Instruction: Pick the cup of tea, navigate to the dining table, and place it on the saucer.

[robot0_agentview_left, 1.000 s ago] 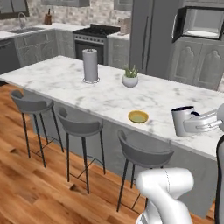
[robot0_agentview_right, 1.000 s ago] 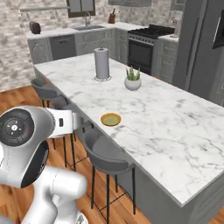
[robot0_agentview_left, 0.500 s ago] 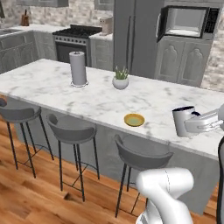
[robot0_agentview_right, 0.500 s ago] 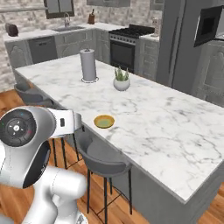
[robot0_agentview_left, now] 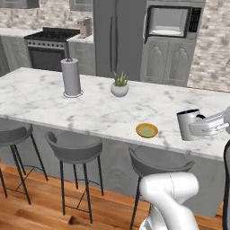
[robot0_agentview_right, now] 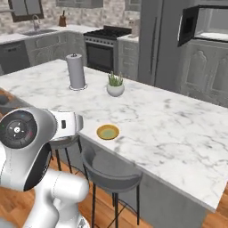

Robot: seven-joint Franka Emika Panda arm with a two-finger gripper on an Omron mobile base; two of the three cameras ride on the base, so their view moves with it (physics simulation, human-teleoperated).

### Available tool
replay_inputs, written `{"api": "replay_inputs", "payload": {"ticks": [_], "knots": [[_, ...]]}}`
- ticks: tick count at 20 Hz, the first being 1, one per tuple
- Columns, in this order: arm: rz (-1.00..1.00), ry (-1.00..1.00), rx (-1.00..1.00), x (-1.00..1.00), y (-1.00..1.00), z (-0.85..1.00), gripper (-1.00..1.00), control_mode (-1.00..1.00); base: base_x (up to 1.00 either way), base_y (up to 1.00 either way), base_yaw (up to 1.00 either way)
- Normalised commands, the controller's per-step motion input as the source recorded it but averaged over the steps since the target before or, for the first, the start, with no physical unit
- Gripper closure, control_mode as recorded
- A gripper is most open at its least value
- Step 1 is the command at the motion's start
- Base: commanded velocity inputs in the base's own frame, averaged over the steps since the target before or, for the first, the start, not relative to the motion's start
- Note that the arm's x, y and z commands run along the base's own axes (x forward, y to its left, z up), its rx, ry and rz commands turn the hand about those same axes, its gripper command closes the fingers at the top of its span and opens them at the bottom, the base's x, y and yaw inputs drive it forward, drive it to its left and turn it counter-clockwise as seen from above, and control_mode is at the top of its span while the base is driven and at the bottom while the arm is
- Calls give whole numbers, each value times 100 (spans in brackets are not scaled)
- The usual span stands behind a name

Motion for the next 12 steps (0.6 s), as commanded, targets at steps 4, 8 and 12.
{"api": "replay_inputs", "payload": {"ticks": [4, 8, 12], "knots": [[0, 0, 0, 0, 0, 0, 100, 100, 30, 57, -35], [0, 0, 0, 0, 0, 0, 100, 100, 28, 49, -35], [0, 0, 0, 0, 0, 0, 100, 100, 29, 38, -34]]}}
